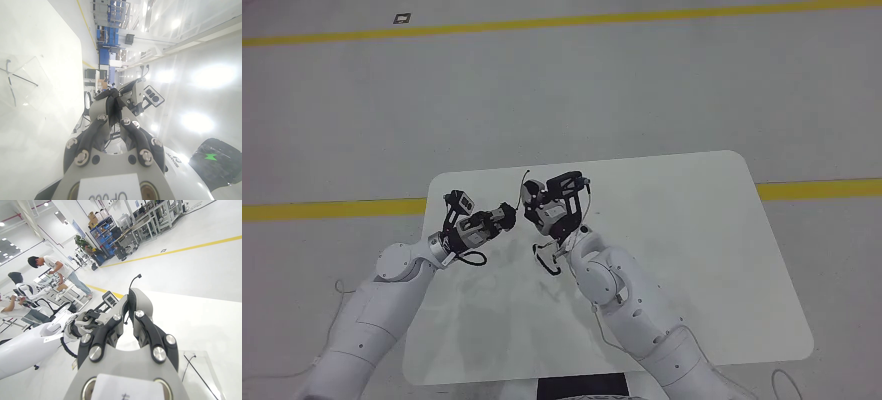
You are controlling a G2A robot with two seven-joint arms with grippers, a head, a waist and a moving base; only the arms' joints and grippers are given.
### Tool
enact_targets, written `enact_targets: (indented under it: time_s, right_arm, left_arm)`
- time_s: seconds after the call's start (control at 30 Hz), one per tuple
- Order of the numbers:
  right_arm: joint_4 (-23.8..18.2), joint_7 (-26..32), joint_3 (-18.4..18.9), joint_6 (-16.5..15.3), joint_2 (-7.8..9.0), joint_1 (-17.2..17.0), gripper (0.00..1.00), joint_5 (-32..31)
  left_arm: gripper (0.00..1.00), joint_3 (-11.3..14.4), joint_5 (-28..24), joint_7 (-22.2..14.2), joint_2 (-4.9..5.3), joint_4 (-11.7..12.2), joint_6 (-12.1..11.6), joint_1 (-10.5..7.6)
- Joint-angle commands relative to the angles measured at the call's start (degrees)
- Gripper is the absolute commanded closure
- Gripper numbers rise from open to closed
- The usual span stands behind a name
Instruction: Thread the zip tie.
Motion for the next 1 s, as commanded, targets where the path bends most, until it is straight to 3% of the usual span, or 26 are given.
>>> enact_targets:
  time_s: [0.0,0.5,0.8,0.97]
  right_arm:
    - [-0.01,-0.02,-0.05,0.04,0.06,0.02,1.00,0.04]
    - [0.17,0.78,-0.67,-0.57,0.57,0.10,1.00,0.71]
    - [-0.29,0.38,-0.84,-3.26,0.93,-0.02,1.00,2.66]
    - [-0.15,1.17,-0.97,-3.21,1.14,0.03,1.00,2.65]
  left_arm:
    - [1.00,0.00,0.00,0.00,0.00,0.00,0.00,0.00]
    - [1.00,0.00,0.00,0.00,0.00,0.00,0.00,0.00]
    - [1.00,0.00,0.00,0.00,0.00,0.00,0.00,0.00]
    - [1.00,0.00,0.00,0.00,0.00,0.00,0.00,0.00]
